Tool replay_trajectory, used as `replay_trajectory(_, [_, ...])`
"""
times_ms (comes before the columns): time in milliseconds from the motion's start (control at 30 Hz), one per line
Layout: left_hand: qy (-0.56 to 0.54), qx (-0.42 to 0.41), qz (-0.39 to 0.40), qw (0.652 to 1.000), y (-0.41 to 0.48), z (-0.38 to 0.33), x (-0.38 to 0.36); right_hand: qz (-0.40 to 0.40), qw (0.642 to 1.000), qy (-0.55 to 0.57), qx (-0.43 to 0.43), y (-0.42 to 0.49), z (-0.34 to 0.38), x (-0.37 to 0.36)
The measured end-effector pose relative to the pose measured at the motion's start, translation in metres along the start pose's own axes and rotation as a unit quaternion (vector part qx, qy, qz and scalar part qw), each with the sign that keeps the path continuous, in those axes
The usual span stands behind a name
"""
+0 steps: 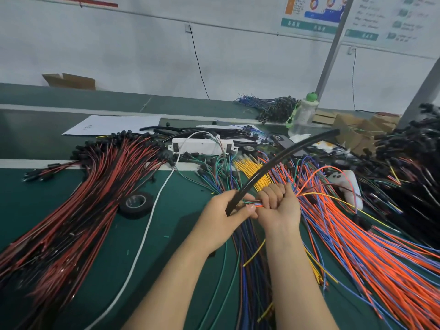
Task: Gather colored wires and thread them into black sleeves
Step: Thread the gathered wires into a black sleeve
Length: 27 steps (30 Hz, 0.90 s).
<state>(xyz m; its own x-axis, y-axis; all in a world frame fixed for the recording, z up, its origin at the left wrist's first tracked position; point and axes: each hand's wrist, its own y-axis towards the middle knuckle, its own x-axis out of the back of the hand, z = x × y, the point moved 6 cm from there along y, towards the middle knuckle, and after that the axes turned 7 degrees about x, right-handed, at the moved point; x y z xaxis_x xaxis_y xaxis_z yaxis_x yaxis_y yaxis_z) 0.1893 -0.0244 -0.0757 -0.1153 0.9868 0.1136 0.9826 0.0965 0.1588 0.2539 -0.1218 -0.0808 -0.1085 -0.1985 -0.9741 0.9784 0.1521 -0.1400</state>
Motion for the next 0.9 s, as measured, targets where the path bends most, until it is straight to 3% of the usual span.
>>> replay_trajectory(100, [-0.01, -0.013, 0.004, 1.0, -0.0009, -0.0026, 0.0019, 0.003, 1.0, 0.017, -0.014, -0.0009, -0.0013, -0.0009])
replay_trajectory(400, [-0.174, 0.058, 0.034, 0.982, -0.0027, -0.0007, -0.0033, 0.028, 0.998, 0.049, 0.002, -0.0014, -0.001, -0.0064])
replay_trajectory(767, [-0.195, 0.058, 0.042, 0.978, -0.0022, 0.0012, -0.0025, 0.033, 0.997, 0.074, 0.004, -0.0042, -0.004, -0.0047])
replay_trajectory(900, [-0.27, 0.079, 0.079, 0.956, -0.002, 0.003, -0.0047, 0.044, 0.992, 0.119, 0.004, -0.0074, -0.0031, -0.0085])
